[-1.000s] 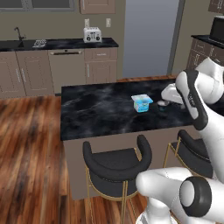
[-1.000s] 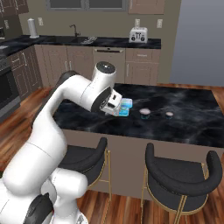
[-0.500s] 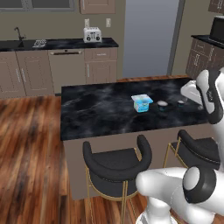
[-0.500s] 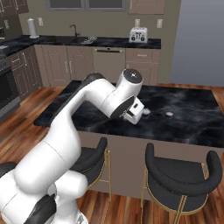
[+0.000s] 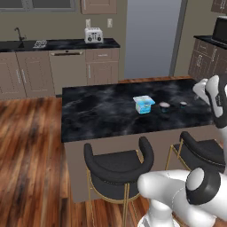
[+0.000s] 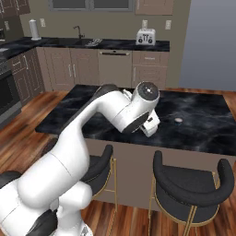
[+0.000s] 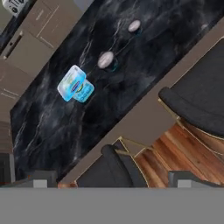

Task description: Stack the yogurt containers by placing the smaller containers on top of the larger containers.

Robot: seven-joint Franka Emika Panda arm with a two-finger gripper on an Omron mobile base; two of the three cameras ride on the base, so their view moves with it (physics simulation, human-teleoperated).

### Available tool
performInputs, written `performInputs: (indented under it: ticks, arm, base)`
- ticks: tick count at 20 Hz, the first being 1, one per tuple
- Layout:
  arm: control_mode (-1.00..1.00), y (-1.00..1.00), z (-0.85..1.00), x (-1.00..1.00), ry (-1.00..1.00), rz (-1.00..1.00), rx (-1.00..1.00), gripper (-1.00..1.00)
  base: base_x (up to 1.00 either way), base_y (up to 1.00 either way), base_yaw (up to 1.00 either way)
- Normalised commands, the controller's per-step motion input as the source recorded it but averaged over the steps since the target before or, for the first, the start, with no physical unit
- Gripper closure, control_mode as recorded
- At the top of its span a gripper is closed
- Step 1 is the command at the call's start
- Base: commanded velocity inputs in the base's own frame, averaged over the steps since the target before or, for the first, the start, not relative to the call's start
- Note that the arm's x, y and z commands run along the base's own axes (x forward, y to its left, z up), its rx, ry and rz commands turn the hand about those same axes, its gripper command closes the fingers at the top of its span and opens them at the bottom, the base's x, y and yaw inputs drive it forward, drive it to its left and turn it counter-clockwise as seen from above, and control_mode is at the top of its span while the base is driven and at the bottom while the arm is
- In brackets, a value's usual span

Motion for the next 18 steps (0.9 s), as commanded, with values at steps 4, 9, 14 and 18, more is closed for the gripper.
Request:
performInputs:
  ticks: [4,9,14,18]
  arm:
    - [-1.0,0.0,-0.37,0.3,-0.15,-0.33,0.02,-1.0]
    - [-1.0,-0.01,-0.2,0.52,0.01,-0.19,0.11,-1.0]
    - [-1.0,-0.2,-0.01,0.54,0.09,-0.02,0.24,-1.0]
    - [-1.0,-0.43,-0.02,0.45,0.07,0.09,0.24,-1.0]
  base:
    - [0.0,0.0,0.0]
    - [0.0,0.0,0.0]
    - [0.0,0.0,0.0]
    - [0.0,0.0,0.0]
